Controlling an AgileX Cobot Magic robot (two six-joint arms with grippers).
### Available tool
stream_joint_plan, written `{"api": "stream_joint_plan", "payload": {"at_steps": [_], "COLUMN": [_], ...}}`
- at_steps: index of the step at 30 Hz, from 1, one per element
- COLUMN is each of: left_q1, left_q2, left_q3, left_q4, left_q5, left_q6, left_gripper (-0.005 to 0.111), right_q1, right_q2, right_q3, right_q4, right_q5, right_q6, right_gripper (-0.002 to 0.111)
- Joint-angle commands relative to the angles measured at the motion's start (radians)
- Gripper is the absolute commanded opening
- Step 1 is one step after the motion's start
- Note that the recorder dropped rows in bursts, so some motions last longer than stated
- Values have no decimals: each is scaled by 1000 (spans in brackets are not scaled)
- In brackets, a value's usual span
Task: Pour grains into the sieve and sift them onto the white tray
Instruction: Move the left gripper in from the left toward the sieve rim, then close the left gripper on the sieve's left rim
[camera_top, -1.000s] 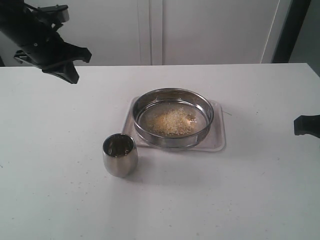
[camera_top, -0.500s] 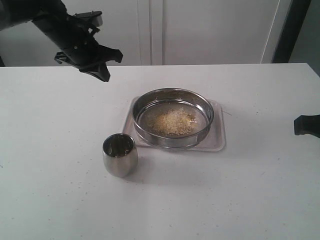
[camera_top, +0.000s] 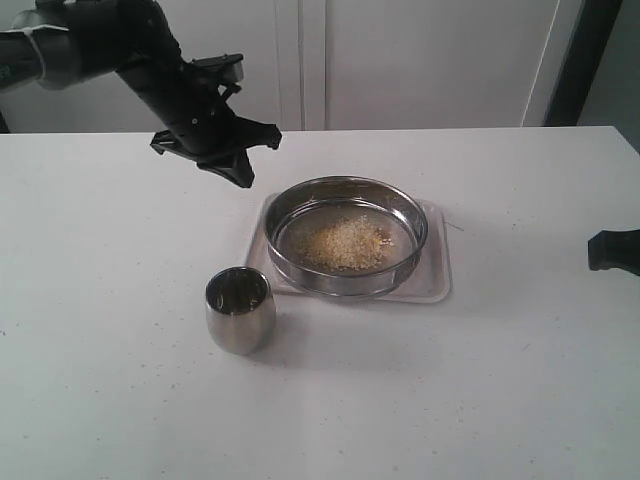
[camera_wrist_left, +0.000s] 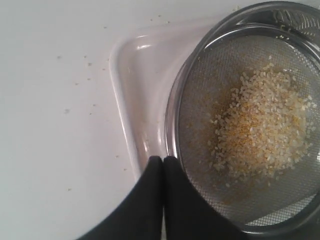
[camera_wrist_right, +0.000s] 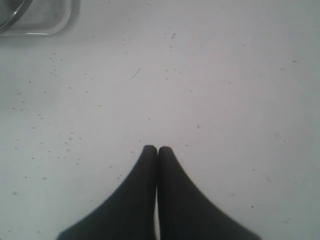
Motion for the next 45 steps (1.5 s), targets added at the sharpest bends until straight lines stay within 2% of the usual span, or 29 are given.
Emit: {"api": "stream_joint_plan", "payload": {"at_steps": [1,5,7,15,22,28,45], "left_q1": [-2,-2,-2,-2,-2,-2,-2], "left_q2": [26,41,47,103,139,144,191], "left_q3": [-6,-6,-6,-6,-6,-6,-6], "left_q4": [-76,-102,-102,-141,-143,-144,-106], "left_q5": [10,15,16,21,-30,-44,-59], "left_q6": [-2,12,10,10,10,10,6], "left_gripper": [11,35,43,43,43,36,35], "right_q1": [-11,-11,-11,-11,-11,-11,-11], "right_q2": [-7,-7,-7,-7,-7,-7,-7], "right_q3": [4,4,4,4,4,4,4], "right_q4": [-2,-2,-2,-2,-2,-2,-2], "right_q5": [-4,-4,-4,-4,-4,-4,-4], "right_q6": [0,0,0,0,0,0,0], "right_gripper": [0,0,0,0,0,0,0]}}
